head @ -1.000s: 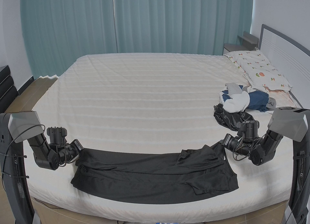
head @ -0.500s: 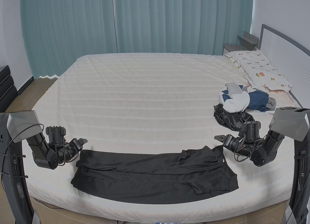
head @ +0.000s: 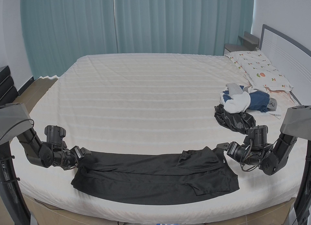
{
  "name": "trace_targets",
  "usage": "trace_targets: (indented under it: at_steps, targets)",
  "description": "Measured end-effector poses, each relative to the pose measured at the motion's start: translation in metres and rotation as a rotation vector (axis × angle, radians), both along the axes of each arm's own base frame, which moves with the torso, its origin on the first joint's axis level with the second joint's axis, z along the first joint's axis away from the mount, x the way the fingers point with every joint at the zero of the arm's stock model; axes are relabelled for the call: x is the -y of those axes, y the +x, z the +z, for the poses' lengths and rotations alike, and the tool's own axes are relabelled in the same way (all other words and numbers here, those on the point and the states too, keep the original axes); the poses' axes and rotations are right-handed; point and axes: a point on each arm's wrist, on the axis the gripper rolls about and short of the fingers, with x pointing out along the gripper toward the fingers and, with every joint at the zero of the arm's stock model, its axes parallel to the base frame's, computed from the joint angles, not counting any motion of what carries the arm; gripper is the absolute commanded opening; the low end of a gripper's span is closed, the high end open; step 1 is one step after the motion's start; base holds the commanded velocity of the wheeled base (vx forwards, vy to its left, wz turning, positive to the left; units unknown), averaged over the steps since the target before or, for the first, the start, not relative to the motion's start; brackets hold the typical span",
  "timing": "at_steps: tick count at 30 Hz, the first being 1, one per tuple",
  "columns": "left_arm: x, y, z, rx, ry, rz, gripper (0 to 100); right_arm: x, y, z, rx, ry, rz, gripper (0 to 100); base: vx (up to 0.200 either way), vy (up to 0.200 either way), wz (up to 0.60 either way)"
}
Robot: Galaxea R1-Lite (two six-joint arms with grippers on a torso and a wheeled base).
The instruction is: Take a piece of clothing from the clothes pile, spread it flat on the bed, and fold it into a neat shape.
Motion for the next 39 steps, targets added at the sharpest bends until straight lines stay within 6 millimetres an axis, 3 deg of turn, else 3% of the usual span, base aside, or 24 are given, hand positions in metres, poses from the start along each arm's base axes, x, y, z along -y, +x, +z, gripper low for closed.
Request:
trace_targets:
  at_steps: [20, 21, 39]
  targets:
    - [0.008, -0.002, -0.014, -0.088, 0.105, -0.019, 100, -0.021, -0.018, 0.0, -0.039, 0.005, 0.008, 100, 0.0, 0.0, 0.0]
    - [0.007, -0.001, -0.015, -0.087, 0.106, -0.016, 0, -0.022, -0.02, 0.0, -0.045, 0.007, 0.011, 100, 0.0, 0.0, 0.0]
    - [0.007, 0.016, -0.007, 0.036, 0.155, 0.098, 0, -0.052, -0.031, -0.016, -0.112, 0.025, -0.034, 100, 0.0, 0.0, 0.0]
